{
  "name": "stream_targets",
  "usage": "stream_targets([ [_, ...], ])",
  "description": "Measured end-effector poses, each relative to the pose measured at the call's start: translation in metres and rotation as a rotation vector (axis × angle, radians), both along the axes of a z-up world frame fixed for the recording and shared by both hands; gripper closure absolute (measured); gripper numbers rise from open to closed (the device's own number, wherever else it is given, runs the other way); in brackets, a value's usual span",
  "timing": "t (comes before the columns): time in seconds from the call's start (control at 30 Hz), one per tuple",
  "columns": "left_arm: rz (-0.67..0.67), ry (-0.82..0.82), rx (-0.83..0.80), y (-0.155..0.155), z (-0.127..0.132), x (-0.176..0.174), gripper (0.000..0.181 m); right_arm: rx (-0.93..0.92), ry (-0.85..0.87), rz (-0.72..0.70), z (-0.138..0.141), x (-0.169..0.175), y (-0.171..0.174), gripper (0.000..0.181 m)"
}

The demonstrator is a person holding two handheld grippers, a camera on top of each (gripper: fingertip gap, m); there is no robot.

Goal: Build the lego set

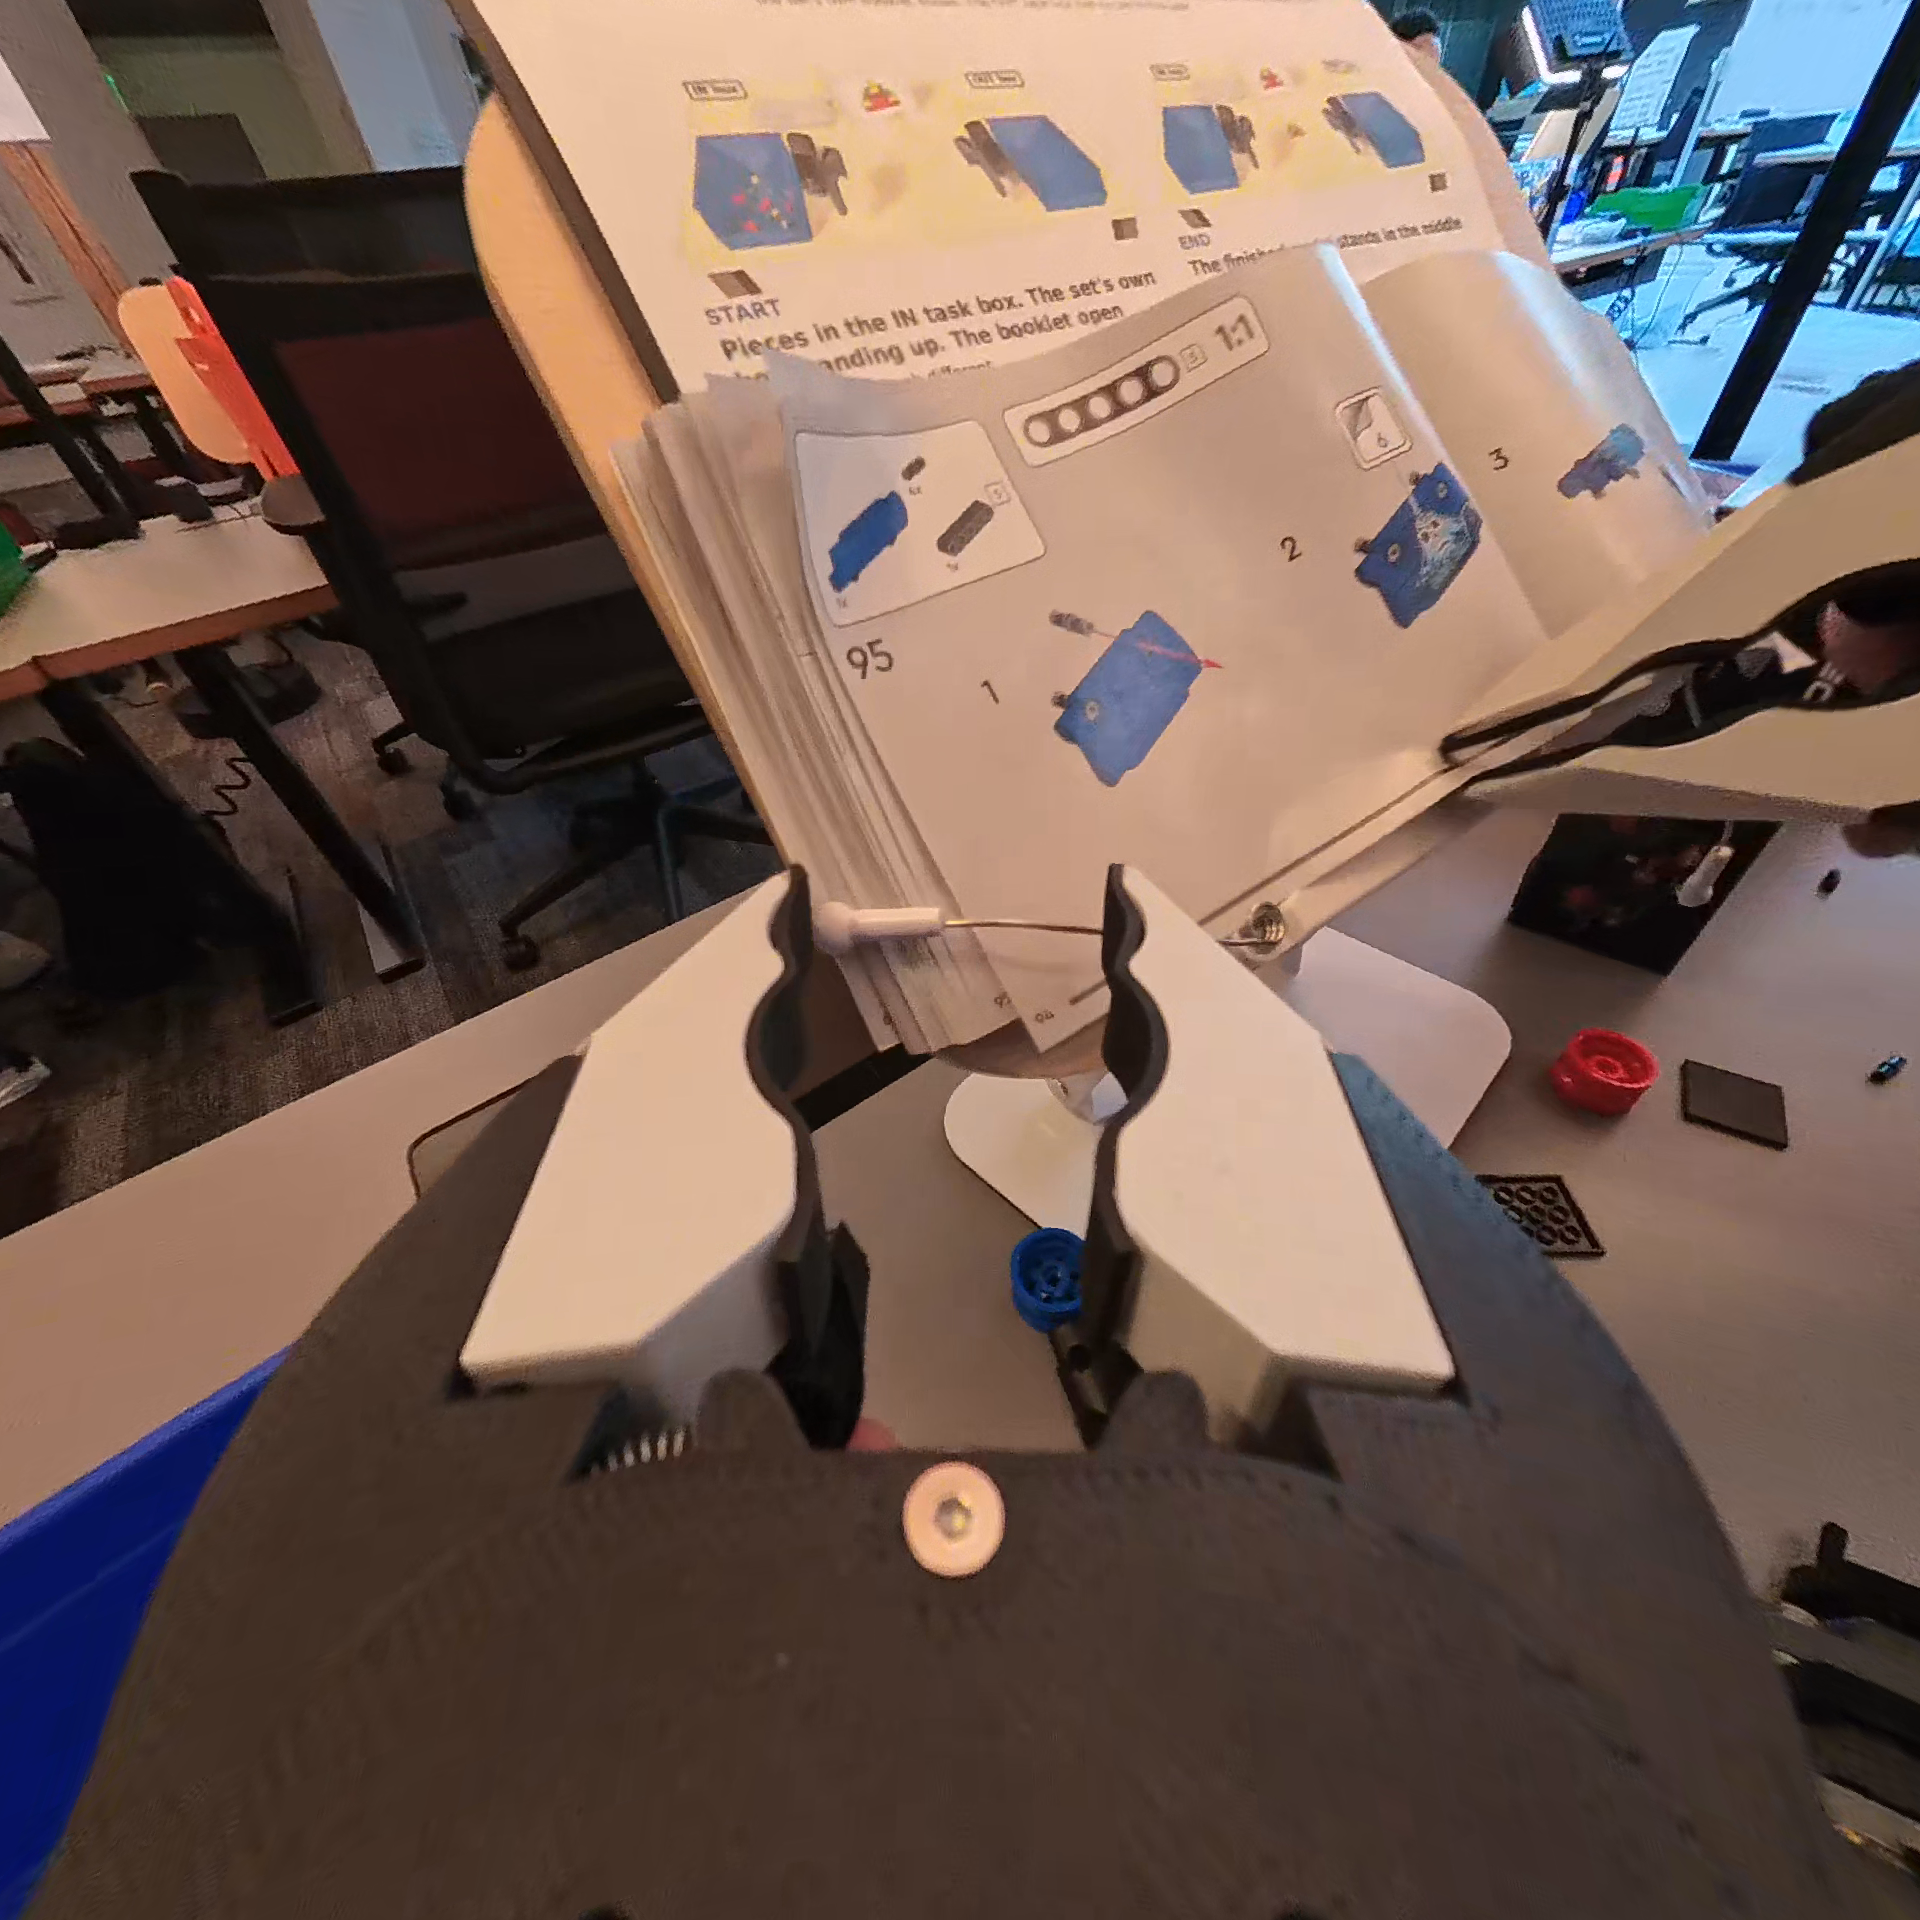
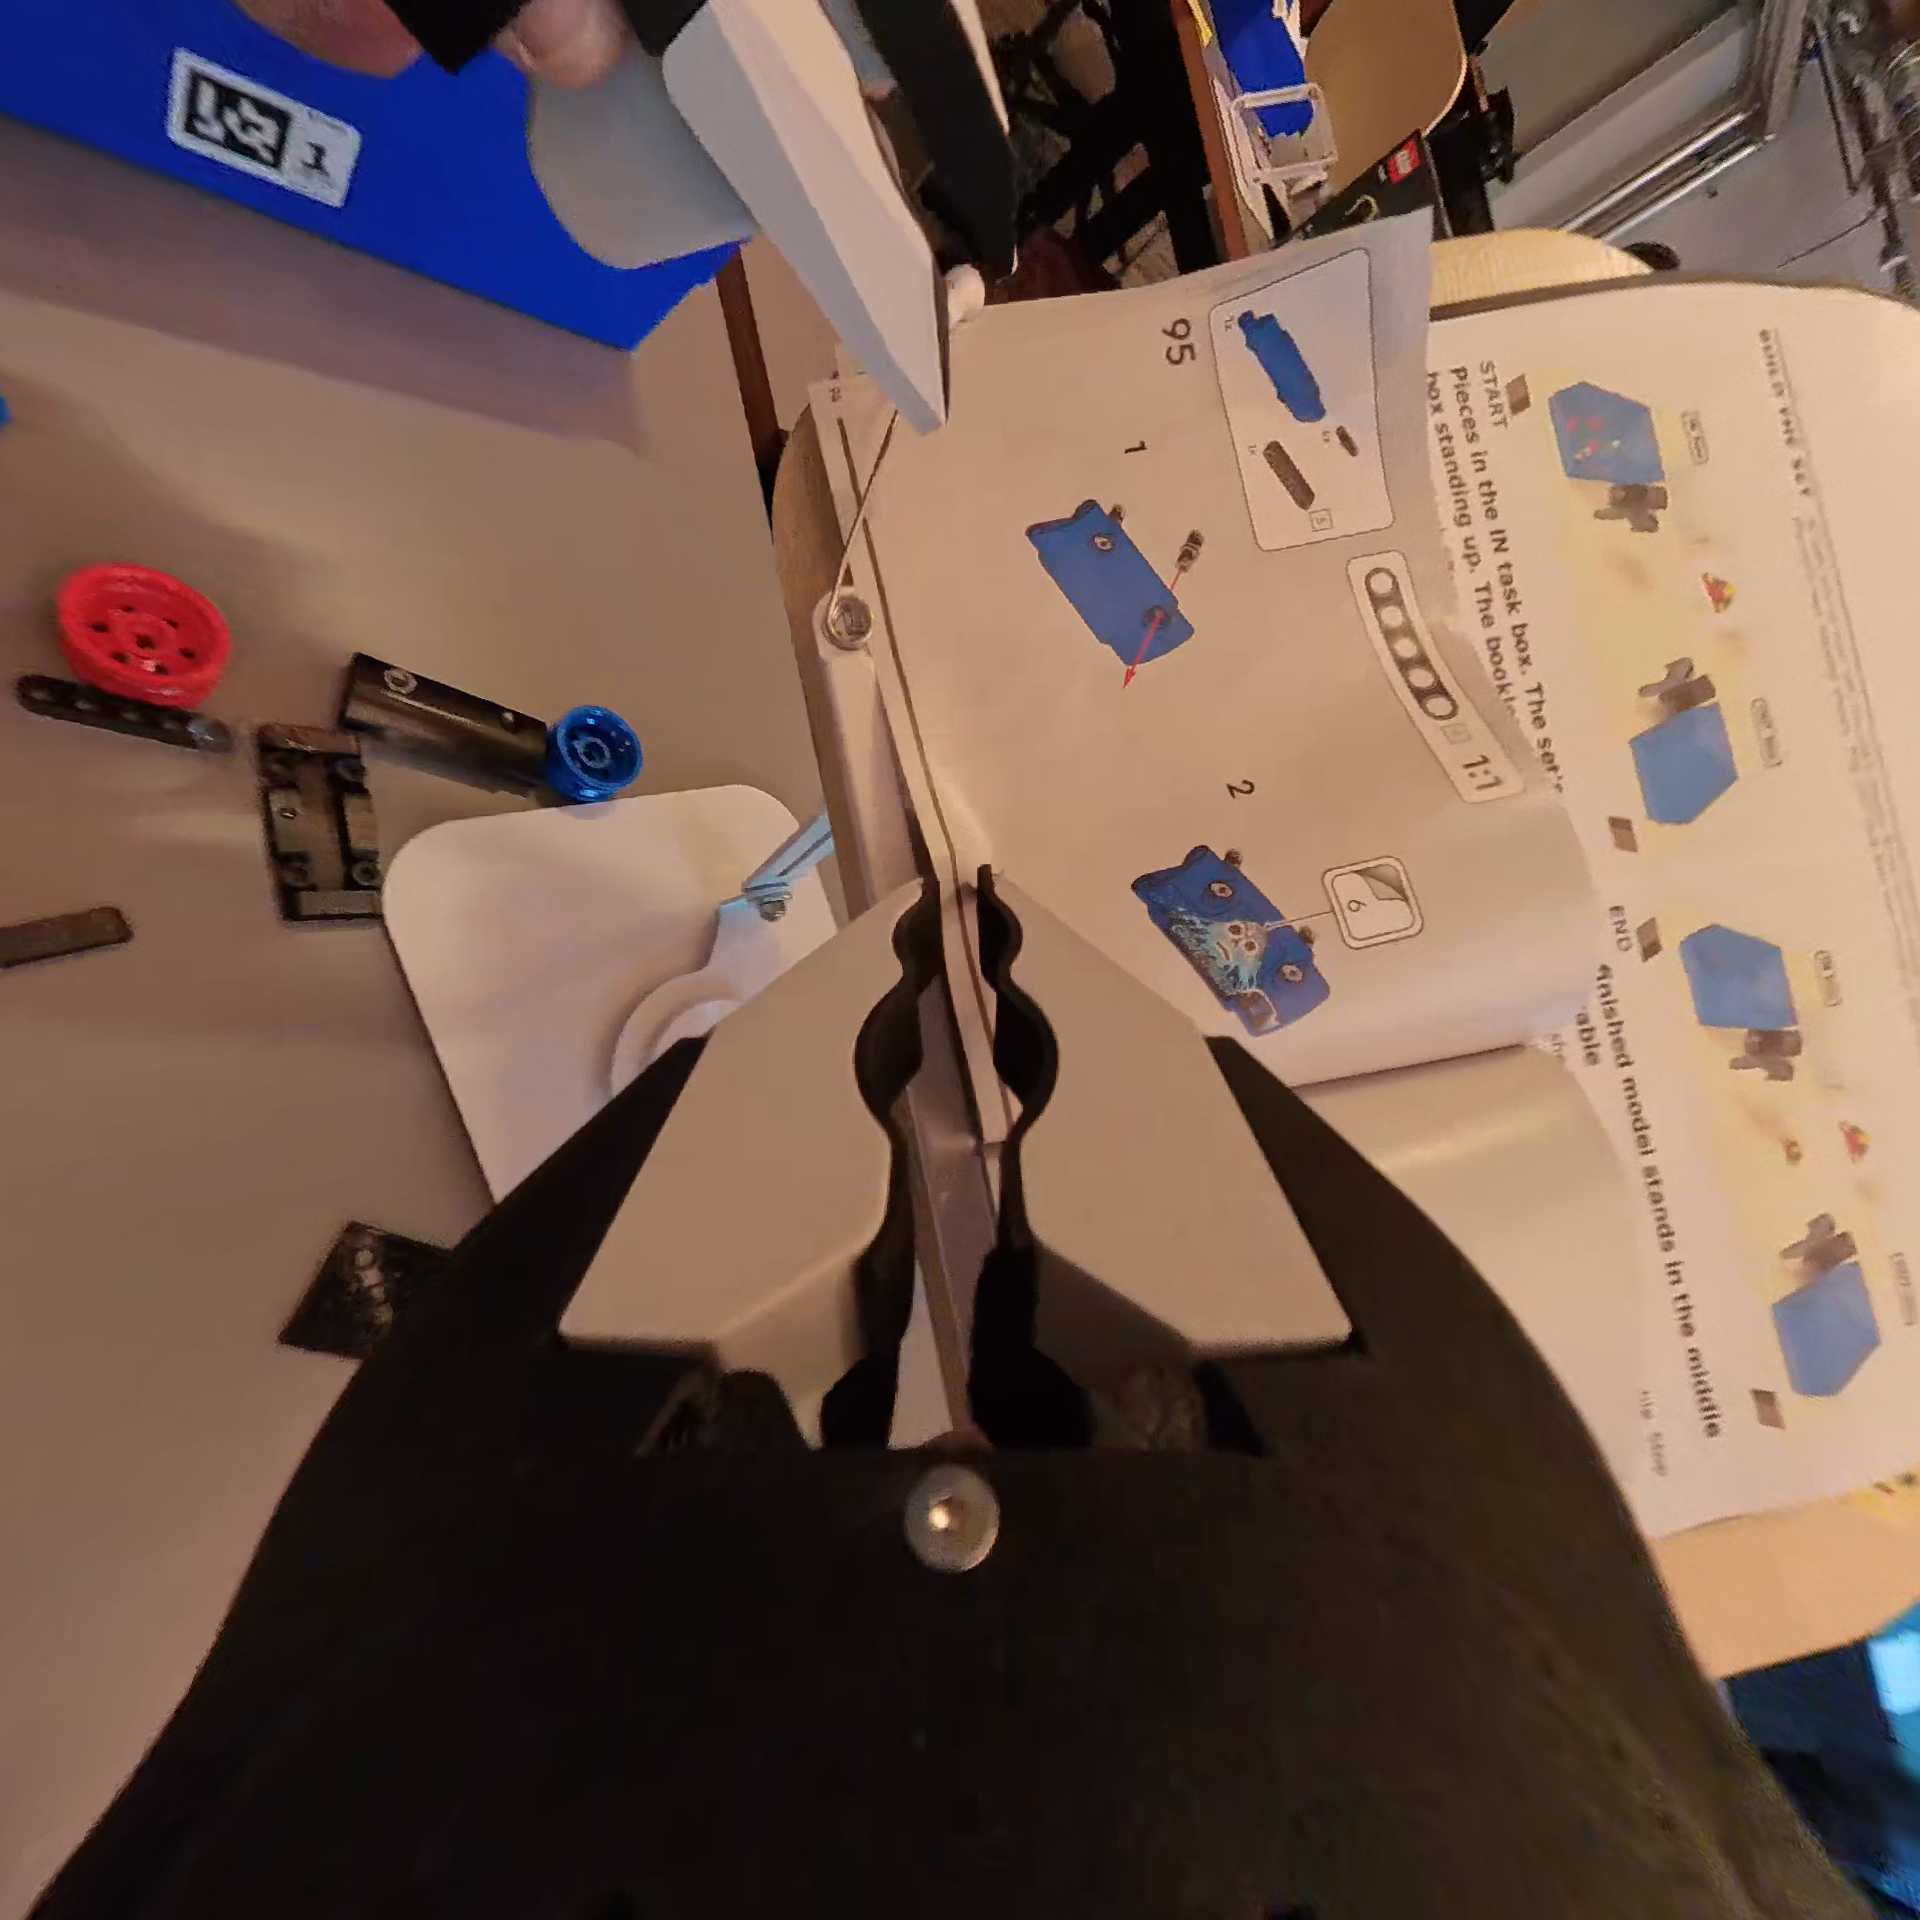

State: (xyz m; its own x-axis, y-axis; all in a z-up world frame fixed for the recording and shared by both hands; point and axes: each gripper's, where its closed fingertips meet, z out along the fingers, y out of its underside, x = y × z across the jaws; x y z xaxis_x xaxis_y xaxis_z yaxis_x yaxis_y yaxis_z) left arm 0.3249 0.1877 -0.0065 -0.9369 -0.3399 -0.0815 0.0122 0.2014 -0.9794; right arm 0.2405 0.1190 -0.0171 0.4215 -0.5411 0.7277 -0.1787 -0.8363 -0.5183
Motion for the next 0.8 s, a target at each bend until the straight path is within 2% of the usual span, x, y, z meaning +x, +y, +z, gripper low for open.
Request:
stream_targets([
  [0.5,0.032,-0.003,0.013,-0.001,-0.003,0.002,0.128,0.187,0.027,0.015,0.01,-0.03,-0.019,0.181],
  [0.67,0.033,0.004,0.009,-0.001,-0.003,0.002,0.128,0.23,-0.036,0.002,0.021,-0.039,-0.026,0.181],
  [0.8,0.035,0.003,0.012,-0.001,-0.003,0.002,0.127,0.342,-0.096,-0.02,0.027,-0.048,-0.037,0.181],
])
